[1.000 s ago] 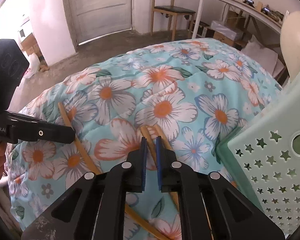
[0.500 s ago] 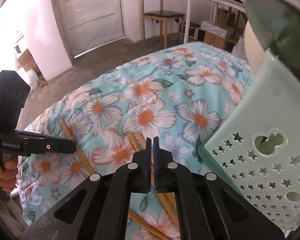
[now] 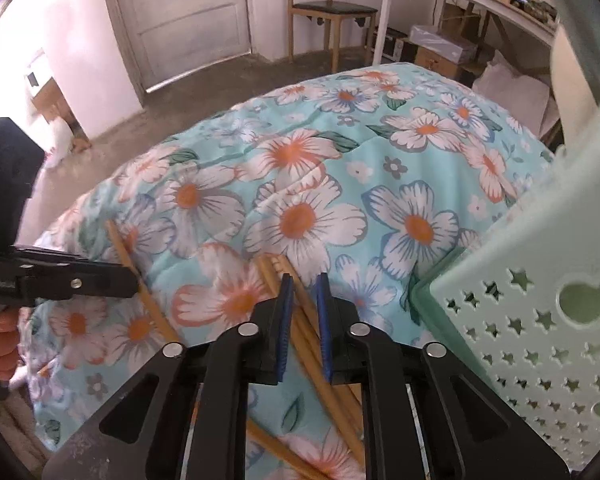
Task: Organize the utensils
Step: 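Lift the chopsticks with both tools and carry them over the holder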
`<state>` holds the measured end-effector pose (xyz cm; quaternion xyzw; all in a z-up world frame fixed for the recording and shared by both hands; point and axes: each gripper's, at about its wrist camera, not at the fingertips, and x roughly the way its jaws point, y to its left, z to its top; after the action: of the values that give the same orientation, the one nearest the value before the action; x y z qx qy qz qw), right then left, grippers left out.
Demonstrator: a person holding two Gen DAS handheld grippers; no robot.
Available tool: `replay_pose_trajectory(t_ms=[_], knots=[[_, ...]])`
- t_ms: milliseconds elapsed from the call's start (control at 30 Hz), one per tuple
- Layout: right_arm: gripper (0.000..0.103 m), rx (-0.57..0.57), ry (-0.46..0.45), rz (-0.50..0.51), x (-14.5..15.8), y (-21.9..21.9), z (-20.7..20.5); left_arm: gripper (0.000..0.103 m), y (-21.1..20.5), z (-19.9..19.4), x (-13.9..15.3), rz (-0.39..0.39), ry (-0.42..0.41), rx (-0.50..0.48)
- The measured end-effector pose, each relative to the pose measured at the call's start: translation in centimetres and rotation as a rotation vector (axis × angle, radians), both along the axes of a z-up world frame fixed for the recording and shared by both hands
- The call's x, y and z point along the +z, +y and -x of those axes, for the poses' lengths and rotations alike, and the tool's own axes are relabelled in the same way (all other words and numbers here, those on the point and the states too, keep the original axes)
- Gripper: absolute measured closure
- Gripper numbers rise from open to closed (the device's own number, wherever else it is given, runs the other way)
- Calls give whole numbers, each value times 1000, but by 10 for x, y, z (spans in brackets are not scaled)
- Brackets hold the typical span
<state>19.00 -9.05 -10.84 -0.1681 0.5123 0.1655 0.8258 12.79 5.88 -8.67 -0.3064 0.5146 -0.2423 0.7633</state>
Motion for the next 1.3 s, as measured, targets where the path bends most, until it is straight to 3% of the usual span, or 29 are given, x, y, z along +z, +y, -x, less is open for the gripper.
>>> replay_pose_trajectory(t_ms=[300, 700, 733, 900, 1000, 1167, 1300], knots=[[97, -7, -55, 6, 7, 8, 1, 86, -1, -3, -2, 10, 2, -2], [97, -102, -258, -136, 98, -26, 34, 88, 3, -3, -2, 24, -12, 13], [103, -119, -278, -159, 108, -31, 39, 88, 4, -2, 0, 24, -20, 18], [103, -201, -387, -279, 154, -58, 71, 92, 8, 2, 22, 36, -107, 38], [103, -238, -433, -318, 174, -74, 94, 93, 1, 5, 46, 21, -209, 21], [103, -225, -355, -321, 166, -75, 102, 94, -16, 8, 69, -33, -279, -19], [95, -212, -284, -281, 139, -63, 97, 94, -23, 10, 78, -52, -298, -27]])
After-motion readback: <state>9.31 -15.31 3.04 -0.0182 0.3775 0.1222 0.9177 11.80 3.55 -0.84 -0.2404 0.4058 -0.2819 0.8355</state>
